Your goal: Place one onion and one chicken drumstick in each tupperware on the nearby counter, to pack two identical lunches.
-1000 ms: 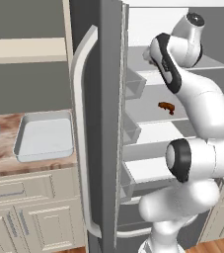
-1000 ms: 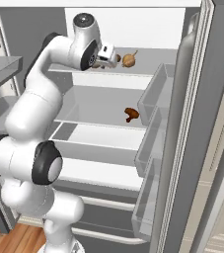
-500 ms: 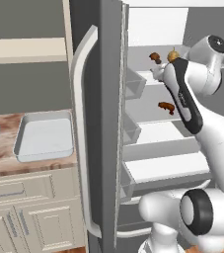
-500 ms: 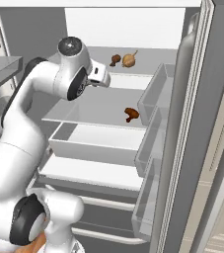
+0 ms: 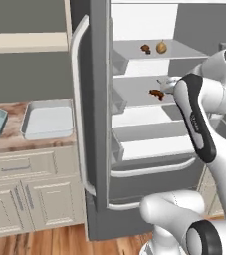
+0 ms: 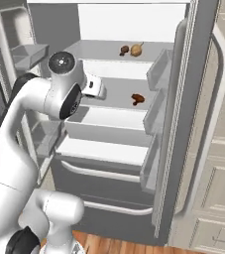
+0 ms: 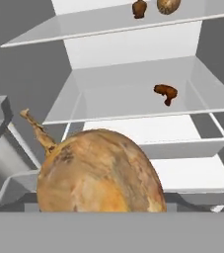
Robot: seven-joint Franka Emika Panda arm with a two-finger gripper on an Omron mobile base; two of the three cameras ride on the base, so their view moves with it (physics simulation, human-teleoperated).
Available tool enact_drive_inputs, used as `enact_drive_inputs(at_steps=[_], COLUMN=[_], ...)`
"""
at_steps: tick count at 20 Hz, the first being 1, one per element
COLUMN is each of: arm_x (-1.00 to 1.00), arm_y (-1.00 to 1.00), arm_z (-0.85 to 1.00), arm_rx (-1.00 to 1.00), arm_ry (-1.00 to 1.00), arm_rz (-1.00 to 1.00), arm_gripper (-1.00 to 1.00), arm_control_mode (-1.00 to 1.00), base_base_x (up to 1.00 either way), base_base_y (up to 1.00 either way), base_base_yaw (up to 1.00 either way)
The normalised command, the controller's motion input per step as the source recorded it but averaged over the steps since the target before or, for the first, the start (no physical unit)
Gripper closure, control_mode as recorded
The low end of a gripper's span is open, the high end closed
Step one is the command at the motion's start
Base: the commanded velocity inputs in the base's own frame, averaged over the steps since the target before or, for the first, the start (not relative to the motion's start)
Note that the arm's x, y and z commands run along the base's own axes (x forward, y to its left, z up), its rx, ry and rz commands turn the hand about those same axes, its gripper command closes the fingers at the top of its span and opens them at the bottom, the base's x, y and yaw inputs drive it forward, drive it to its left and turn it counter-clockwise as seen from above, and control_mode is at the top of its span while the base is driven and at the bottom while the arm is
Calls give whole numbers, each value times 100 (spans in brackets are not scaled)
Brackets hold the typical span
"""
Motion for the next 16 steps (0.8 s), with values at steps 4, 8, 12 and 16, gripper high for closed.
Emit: enact_drive_inputs(at_steps=[4,8,12,16], arm_x=[0,0,0,0], arm_y=[0,0,0,0], arm_z=[0,0,0,0], arm_rx=[0,0,0,0], arm_ry=[0,0,0,0], arm_rz=[0,0,0,0], arm_gripper=[100,100,100,100], arm_control_mode=[100,100,100,100], base_base_x=[-100,-79,-35,-5], base_base_y=[1,45,97,100], base_base_yaw=[4,3,0,0])
